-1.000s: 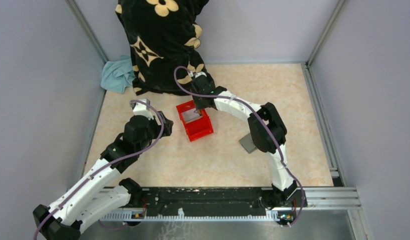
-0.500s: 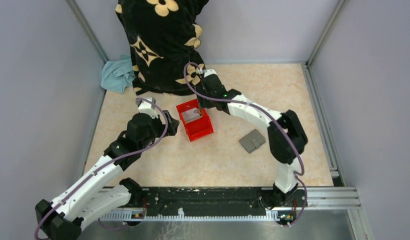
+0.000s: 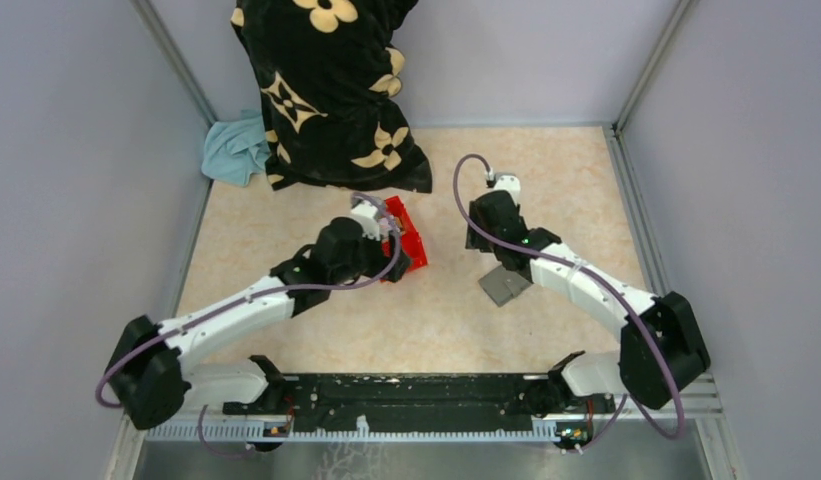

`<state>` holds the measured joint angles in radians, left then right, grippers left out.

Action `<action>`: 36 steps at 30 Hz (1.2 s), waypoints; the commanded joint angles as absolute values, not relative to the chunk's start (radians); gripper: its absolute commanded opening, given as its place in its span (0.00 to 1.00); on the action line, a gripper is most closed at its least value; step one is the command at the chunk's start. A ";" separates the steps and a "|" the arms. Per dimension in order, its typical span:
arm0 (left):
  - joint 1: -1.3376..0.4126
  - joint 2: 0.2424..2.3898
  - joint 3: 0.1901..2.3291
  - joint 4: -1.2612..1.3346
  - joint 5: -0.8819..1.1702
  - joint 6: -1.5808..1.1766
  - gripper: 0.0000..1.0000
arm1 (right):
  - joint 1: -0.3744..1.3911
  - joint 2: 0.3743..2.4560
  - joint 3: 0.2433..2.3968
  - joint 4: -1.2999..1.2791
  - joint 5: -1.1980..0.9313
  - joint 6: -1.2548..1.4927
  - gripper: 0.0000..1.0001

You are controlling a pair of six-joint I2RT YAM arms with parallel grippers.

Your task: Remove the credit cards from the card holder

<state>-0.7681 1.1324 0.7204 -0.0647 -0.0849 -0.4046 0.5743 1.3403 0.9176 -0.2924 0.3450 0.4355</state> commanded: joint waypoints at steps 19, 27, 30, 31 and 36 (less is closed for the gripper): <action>-0.909 1.536 0.911 0.185 0.099 -0.358 0.80 | 0.575 0.984 0.511 -0.396 0.550 0.855 0.54; -0.907 1.579 0.912 0.205 0.118 -0.381 0.80 | 0.575 1.103 0.475 -0.330 0.494 0.853 0.50; -0.904 1.583 0.907 0.203 0.118 -0.383 0.80 | 0.580 1.126 0.461 -0.301 0.467 0.850 0.47; -0.904 1.582 0.906 0.203 0.118 -0.382 0.81 | 0.584 1.137 0.461 -0.299 0.466 0.850 0.45; -0.899 1.564 0.894 0.202 0.115 -0.383 0.81 | 0.587 1.196 0.462 -0.291 0.469 0.851 0.19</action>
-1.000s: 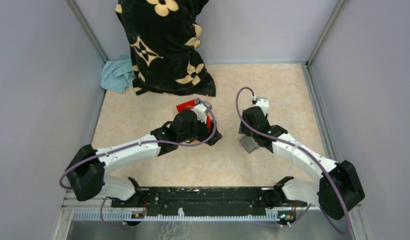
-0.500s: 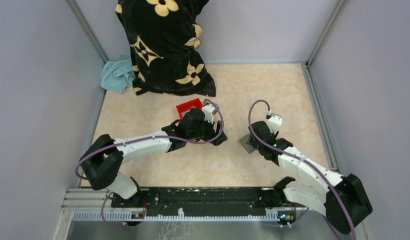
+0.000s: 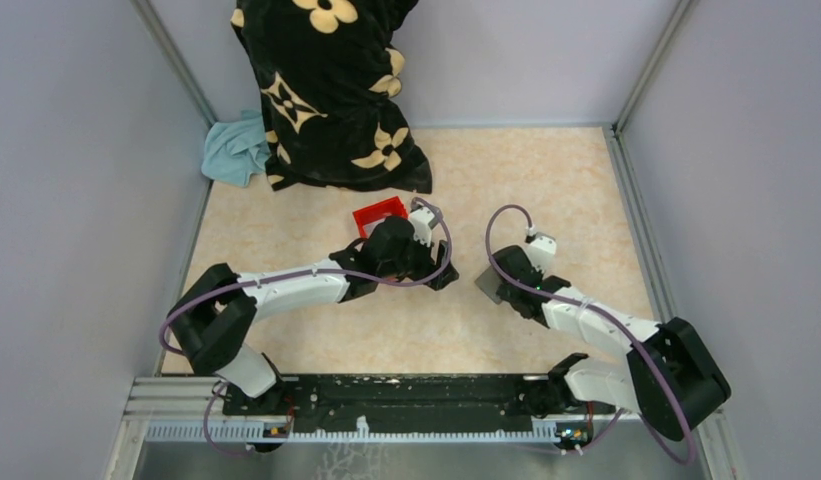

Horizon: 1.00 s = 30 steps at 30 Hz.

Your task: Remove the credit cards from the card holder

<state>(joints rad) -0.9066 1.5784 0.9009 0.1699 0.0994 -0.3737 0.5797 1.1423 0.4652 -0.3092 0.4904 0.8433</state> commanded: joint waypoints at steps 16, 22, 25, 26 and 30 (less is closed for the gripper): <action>-0.860 1.527 0.845 0.169 0.001 -0.417 0.81 | 0.604 1.111 0.478 -0.166 0.331 0.689 0.00; -0.857 1.509 0.837 0.076 -0.011 -0.408 0.82 | 0.604 1.143 0.477 -0.155 0.341 0.682 0.00; -0.857 1.460 0.751 0.136 0.062 -0.379 0.85 | 0.604 1.170 0.484 -0.132 0.333 0.677 0.00; -0.857 1.444 0.726 0.147 0.074 -0.378 0.86 | 0.604 1.181 0.487 -0.124 0.331 0.677 0.00; -0.856 1.405 0.681 0.126 0.053 -0.387 0.86 | 0.604 1.225 0.502 -0.094 0.313 0.671 0.00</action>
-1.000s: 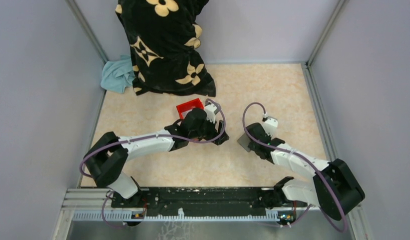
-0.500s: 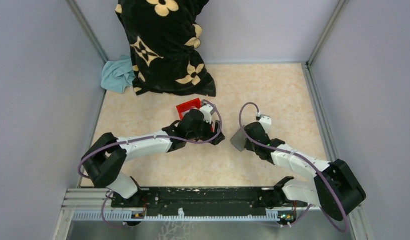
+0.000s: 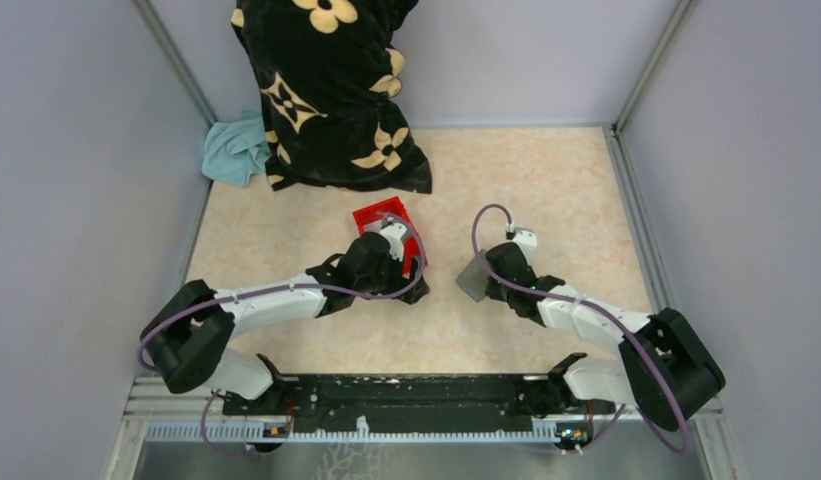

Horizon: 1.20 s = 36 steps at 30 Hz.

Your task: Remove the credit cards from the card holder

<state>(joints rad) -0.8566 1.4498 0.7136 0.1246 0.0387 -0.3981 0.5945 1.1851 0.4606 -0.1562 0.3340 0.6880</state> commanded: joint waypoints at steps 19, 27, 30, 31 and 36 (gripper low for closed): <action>-0.744 1.457 0.711 0.005 -0.069 -0.378 0.87 | 0.604 1.289 0.518 -0.065 0.295 0.661 0.00; -0.683 1.444 0.712 0.016 -0.052 -0.384 0.87 | 0.604 1.314 0.529 -0.058 0.288 0.648 0.00; -0.686 1.424 0.707 0.024 -0.008 -0.379 0.87 | 0.610 1.313 0.536 -0.062 0.282 0.619 0.00; -0.692 1.408 0.696 0.039 0.007 -0.376 0.87 | 0.618 1.310 0.540 -0.065 0.289 0.604 0.00; -0.734 1.276 0.608 0.167 0.060 -0.365 0.84 | 0.745 1.311 0.603 -0.160 0.402 0.514 0.00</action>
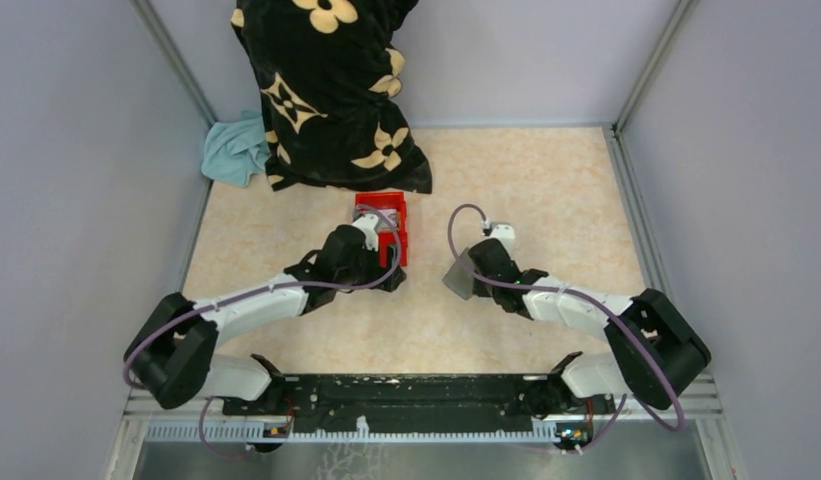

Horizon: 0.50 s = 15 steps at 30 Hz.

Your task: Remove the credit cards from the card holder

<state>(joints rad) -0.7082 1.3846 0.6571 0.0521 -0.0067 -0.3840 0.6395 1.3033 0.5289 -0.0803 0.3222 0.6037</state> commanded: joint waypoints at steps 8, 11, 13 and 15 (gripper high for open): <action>-0.755 1.160 0.501 0.212 0.121 -0.376 0.77 | 0.923 1.265 0.602 -0.162 0.290 0.473 0.00; -0.760 1.139 0.459 0.248 0.151 -0.383 0.77 | 0.931 1.227 0.563 -0.121 0.220 0.437 0.00; -0.764 1.145 0.444 0.273 0.169 -0.382 0.77 | 0.932 1.212 0.554 -0.113 0.215 0.415 0.00; -0.764 1.184 0.444 0.285 0.173 -0.382 0.77 | 0.931 1.201 0.558 -0.131 0.271 0.422 0.16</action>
